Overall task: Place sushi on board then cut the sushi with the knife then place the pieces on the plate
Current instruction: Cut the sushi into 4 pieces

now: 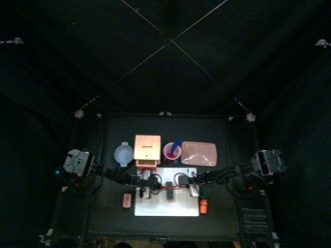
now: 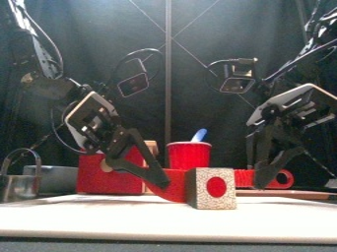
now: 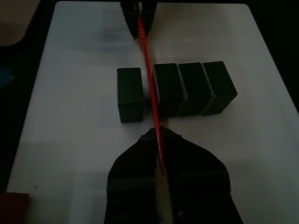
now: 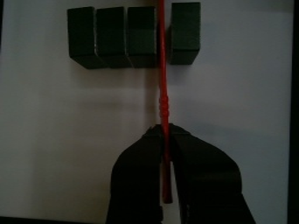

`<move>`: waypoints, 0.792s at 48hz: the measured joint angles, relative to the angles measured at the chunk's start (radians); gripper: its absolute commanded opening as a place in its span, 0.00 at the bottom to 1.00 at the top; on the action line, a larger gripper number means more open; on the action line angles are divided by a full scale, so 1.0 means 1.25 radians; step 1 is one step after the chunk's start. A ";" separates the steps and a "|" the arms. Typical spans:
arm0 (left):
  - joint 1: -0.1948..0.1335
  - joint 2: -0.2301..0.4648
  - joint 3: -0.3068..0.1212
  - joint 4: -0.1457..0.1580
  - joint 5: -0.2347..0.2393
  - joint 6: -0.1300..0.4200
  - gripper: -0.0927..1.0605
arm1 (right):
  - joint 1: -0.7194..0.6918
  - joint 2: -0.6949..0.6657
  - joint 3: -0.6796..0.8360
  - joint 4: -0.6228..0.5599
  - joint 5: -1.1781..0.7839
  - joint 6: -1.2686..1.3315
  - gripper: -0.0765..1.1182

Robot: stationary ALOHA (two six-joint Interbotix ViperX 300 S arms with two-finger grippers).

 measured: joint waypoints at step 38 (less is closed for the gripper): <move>0.004 -0.118 0.023 -0.126 0.006 0.190 0.38 | -0.012 -0.093 -0.047 -0.059 0.103 0.002 0.33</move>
